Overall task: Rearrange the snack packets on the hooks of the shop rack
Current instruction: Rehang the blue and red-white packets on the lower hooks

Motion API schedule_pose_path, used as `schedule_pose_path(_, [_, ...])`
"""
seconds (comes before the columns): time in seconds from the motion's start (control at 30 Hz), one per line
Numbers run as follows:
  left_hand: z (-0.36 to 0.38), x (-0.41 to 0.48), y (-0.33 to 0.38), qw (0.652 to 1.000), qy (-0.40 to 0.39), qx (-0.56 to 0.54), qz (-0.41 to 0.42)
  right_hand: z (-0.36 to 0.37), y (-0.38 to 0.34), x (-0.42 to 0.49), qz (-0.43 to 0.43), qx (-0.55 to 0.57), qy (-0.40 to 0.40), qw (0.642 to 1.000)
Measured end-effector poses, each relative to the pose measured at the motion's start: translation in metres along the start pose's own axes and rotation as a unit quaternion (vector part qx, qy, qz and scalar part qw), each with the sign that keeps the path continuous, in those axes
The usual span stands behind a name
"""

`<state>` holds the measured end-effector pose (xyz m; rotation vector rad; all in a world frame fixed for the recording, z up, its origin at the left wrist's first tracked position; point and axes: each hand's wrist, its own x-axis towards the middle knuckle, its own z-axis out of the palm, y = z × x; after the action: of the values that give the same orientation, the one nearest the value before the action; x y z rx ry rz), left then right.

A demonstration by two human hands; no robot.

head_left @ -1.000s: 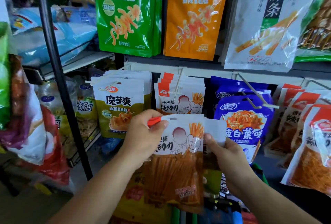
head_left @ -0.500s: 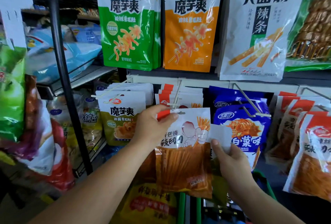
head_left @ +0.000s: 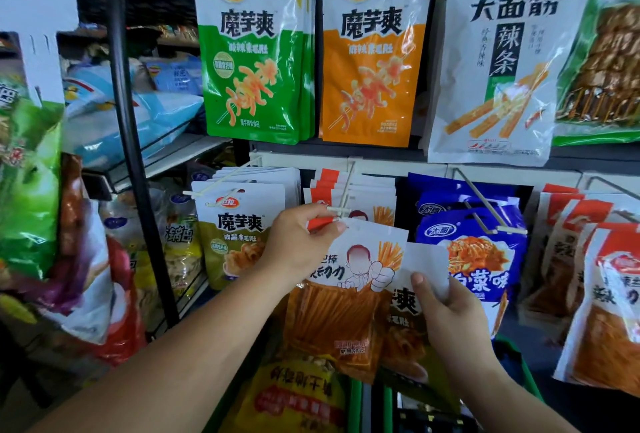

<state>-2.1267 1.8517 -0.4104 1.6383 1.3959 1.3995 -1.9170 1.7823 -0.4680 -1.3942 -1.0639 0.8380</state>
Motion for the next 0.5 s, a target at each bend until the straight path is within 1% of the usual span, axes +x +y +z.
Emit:
schedule_pose_path(0.1, [-0.003, -0.011, 0.001, 1.0, -0.003, -0.002, 0.015, -0.012, -0.008, 0.001, -0.01, 0.011, 0.0, 1.0])
schedule_pose_path(0.17, [-0.008, -0.017, 0.0, 0.999, 0.008, -0.014, 0.033, -0.02, -0.01, 0.001, -0.03, -0.013, 0.002, 0.999])
schedule_pose_path(0.23, [-0.011, -0.02, 0.005, 0.999, 0.018, -0.023, 0.043, -0.028, -0.013, -0.002, -0.053, -0.061, 0.002, 0.997])
schedule_pose_path(0.3, [-0.013, -0.018, 0.011, 0.998, 0.02, -0.001, 0.052, -0.034, -0.017, -0.007, -0.081, -0.127, 0.007, 0.989])
schedule_pose_path(0.4, [-0.016, -0.016, 0.015, 0.998, 0.011, 0.026, 0.063, -0.045, -0.023, -0.014, -0.109, -0.243, 0.03, 0.963])
schedule_pose_path(0.5, [-0.017, -0.021, 0.019, 0.996, 0.027, 0.042, 0.07, -0.054, -0.036, -0.025, -0.115, -0.269, 0.038, 0.955])
